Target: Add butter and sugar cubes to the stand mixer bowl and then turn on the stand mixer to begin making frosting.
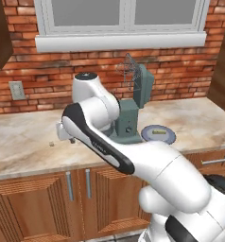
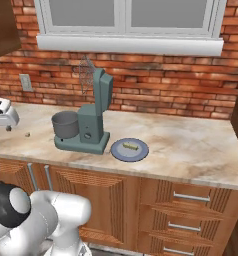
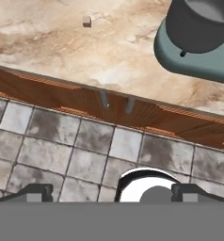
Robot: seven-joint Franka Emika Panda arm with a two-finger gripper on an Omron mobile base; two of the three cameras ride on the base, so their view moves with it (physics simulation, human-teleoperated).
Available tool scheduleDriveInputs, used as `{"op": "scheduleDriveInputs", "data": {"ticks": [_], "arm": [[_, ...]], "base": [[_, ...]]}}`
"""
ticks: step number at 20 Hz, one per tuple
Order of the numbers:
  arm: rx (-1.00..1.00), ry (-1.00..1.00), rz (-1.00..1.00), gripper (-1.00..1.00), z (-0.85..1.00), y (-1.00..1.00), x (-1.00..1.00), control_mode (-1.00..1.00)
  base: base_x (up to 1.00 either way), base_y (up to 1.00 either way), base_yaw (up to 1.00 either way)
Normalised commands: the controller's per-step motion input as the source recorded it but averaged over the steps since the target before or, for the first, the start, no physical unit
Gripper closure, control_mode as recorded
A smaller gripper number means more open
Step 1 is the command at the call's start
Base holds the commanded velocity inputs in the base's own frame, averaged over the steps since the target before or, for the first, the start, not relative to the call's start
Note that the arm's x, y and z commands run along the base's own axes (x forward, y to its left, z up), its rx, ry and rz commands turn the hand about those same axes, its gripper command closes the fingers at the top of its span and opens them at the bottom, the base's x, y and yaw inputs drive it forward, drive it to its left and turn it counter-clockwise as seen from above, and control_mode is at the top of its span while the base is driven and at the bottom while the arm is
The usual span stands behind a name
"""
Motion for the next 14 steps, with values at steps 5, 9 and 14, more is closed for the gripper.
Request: {"op": "scheduleDriveInputs", "data": {"ticks": [5,9,14], "arm": [[0.00,0.01,0.00,-1.00,-0.34,0.44,0.45,-1.00],[0.00,0.00,0.00,-1.00,-0.38,0.42,0.58,-1.00],[0.00,0.00,0.00,-1.00,-0.27,0.41,0.57,-1.00]], "base": [[0.00,0.00,0.00],[0.00,0.00,0.00],[0.00,0.00,0.00]]}}
